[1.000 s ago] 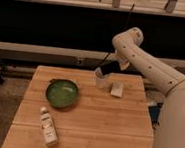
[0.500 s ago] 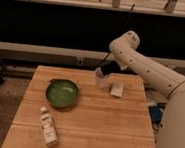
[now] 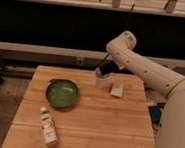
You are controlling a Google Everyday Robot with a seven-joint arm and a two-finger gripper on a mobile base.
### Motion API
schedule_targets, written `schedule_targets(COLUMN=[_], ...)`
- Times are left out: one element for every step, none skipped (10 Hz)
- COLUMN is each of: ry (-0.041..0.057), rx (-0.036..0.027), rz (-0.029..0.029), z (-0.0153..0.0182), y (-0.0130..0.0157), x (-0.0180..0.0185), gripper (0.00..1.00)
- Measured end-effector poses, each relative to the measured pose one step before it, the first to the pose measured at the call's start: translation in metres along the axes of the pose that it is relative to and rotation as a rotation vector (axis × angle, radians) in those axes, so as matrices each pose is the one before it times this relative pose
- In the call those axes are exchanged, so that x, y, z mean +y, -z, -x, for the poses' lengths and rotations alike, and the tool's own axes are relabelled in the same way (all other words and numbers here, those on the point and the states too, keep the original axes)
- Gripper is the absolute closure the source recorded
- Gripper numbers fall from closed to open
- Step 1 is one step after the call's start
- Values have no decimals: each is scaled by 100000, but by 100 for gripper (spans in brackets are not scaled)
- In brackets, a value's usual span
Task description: Place the eraser in the ceramic cup
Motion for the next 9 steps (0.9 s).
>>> schedule_targets(ry=[470,559,343,509,243,102,278,162,110], rx=[115,156,184,375,323,168,29,-226,-318], rz=[150,332,100,341,377,281,304,54,16], z=[66,102,75,64,-57,-62,21,38,74], y=[-72,-233,-143,-232,-180,-139,-194,-7,-26], x=[-94,-56,-104,-95,26,84,102,73,73], gripper=[58,47,39,26,21,20,20,20,20])
